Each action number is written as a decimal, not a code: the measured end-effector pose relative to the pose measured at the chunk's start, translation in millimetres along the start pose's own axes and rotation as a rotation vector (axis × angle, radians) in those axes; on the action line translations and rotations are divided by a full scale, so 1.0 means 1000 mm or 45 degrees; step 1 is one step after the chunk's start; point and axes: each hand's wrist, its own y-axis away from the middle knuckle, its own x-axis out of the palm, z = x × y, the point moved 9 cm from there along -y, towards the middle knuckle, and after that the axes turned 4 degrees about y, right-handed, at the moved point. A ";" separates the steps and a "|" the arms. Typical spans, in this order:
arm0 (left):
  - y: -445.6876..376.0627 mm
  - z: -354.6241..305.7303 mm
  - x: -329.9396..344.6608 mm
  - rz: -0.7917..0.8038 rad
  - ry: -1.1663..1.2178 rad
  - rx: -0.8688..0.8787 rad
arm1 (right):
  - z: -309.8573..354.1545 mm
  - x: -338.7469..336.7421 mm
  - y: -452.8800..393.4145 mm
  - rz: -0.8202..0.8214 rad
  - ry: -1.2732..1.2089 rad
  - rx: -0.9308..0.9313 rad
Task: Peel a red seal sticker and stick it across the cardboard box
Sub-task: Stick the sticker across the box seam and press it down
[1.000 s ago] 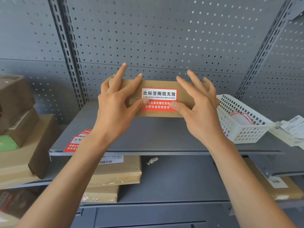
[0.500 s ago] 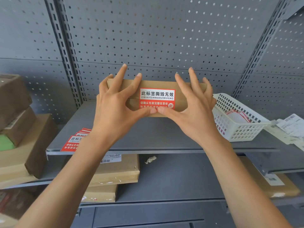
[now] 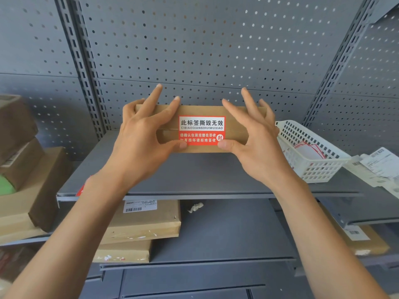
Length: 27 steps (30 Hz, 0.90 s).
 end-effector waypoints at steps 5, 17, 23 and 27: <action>0.000 0.004 -0.002 0.066 0.013 -0.045 | 0.002 0.001 -0.001 0.061 -0.014 -0.043; 0.009 -0.010 0.000 -0.113 -0.050 -0.015 | 0.001 0.011 0.001 -0.099 0.059 0.071; 0.006 -0.011 -0.004 -0.084 -0.005 -0.047 | 0.000 0.006 0.003 -0.053 -0.045 0.058; 0.004 -0.009 -0.007 -0.039 0.000 -0.056 | 0.001 0.003 0.003 -0.031 -0.067 0.047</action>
